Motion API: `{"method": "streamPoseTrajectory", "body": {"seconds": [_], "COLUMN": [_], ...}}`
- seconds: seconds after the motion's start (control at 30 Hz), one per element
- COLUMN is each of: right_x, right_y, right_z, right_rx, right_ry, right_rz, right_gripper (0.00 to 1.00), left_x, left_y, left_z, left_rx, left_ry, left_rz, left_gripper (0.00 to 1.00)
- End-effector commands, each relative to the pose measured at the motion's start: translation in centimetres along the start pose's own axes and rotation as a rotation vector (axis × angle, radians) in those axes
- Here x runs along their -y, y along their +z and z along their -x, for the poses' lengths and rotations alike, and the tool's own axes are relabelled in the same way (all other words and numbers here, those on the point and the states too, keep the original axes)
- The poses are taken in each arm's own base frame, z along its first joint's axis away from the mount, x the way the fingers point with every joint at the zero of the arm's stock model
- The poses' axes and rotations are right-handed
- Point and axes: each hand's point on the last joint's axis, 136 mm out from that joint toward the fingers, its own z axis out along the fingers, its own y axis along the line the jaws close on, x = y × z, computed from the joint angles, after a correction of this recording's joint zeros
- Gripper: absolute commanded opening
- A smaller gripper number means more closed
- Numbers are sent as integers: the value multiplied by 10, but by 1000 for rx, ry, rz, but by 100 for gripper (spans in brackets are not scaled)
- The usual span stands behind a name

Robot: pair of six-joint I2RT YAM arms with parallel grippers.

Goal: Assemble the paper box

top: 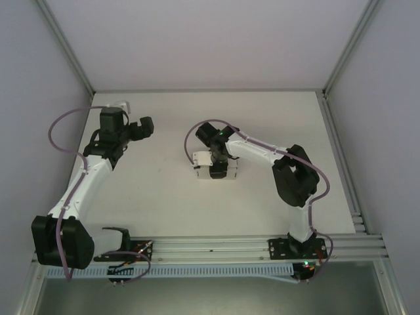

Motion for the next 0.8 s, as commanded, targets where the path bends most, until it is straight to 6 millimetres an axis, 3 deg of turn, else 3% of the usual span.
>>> {"method": "streamPoseTrajectory", "body": {"seconds": [0.0,0.2,0.43,0.53,0.77], "right_x": [-4,22,117,139,151], "right_y": [2,-31,-93,-90,-34], "right_z": [-4,0,3,4,14], "right_rx": [-14,11,21,-10,-19], "right_ry": [1,-1,83,32,-55], "right_rz": [2,-156,-765,-934,-952], "right_gripper": [39,33,30,32,35], "left_x": [-5,-4,-7,-8,-10], "left_y": [-5,-10,-12,-12,-12], "left_z": [0,3,3,2,0], "left_rx": [7,20,31,34,31], "left_ry": [18,19,11,15,20], "left_rz": [13,9,22,25,35], "left_gripper": [100,100,100,100,100]}}
